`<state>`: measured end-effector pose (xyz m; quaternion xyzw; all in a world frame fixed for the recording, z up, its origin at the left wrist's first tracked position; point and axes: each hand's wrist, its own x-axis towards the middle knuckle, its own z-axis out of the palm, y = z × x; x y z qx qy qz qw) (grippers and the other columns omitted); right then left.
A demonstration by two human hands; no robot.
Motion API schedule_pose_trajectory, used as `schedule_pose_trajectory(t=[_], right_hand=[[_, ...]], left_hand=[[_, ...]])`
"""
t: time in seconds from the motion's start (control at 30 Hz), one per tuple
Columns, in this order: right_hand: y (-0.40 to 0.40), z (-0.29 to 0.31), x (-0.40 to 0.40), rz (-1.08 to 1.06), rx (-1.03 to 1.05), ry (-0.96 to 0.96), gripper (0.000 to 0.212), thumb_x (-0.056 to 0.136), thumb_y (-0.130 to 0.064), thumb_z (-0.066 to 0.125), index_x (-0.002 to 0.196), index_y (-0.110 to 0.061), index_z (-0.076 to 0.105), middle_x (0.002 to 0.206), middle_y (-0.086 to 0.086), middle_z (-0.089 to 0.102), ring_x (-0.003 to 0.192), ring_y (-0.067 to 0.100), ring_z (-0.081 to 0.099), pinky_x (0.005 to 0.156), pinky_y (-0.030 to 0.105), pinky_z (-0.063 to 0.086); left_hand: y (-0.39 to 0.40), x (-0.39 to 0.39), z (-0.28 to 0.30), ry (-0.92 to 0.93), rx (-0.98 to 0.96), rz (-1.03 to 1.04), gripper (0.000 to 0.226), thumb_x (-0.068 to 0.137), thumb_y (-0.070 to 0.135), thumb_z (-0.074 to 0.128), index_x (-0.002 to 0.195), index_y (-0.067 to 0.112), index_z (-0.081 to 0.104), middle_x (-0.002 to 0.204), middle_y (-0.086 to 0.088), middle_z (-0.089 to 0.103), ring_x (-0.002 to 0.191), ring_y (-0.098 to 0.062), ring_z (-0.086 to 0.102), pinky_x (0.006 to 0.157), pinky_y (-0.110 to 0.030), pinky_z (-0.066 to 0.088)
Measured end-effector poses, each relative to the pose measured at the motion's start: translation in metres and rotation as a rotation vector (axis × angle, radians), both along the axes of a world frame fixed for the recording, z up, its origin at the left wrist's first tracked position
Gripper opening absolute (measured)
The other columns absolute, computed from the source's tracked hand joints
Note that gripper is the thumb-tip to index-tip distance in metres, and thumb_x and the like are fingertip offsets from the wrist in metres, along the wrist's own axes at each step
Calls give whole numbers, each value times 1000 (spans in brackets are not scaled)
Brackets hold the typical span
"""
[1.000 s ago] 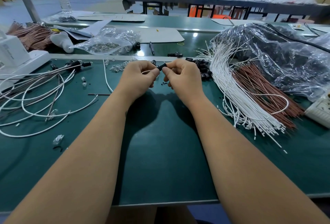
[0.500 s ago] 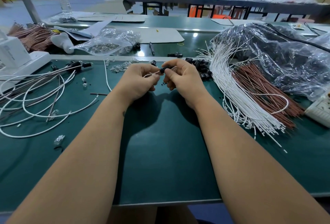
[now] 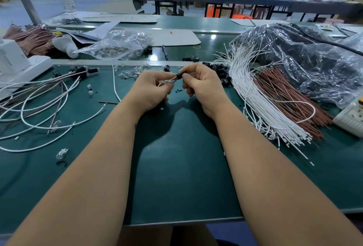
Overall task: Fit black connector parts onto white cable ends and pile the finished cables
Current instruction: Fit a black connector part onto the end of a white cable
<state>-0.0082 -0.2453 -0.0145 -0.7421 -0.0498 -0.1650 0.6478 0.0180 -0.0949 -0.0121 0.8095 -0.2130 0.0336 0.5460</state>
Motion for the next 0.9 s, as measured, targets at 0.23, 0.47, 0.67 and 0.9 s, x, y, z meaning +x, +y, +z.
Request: schedule_pose_trajectory(t=[0.23, 0.47, 0.67, 0.9], right_hand=[[10, 1, 0, -94, -292, -144, 15, 91, 0, 56, 95, -12, 62, 66, 8, 57, 58, 14, 48, 61, 26, 43], [12, 1, -2, -133, -236, -114, 16, 95, -8, 56, 107, -17, 50, 72, 17, 60, 56, 15, 50, 59, 29, 45], [8, 3, 0, -222, -132, -66, 20, 97, -23, 56, 80, -21, 45, 59, 0, 60, 49, 15, 49, 53, 31, 43], [2, 5, 1, -274, -107, -79, 26, 96, -31, 58, 73, -21, 56, 52, -4, 53, 41, 1, 43, 54, 24, 38]], left_hand=[[1, 1, -2, -443, 233, 175, 17, 88, 12, 65, 102, 9, 74, 89, -8, 66, 86, -22, 59, 78, -28, 47], [1, 3, 1, -243, -49, 146, 20, 89, 0, 61, 103, 10, 72, 81, 3, 70, 67, 8, 59, 68, -10, 44], [0, -3, 5, -141, -257, 17, 18, 89, 1, 64, 99, 15, 69, 90, -2, 71, 87, -9, 65, 88, -22, 51], [1, -3, 7, -65, -402, -106, 13, 94, 6, 57, 91, 15, 65, 86, 5, 72, 92, -7, 65, 88, -19, 48]])
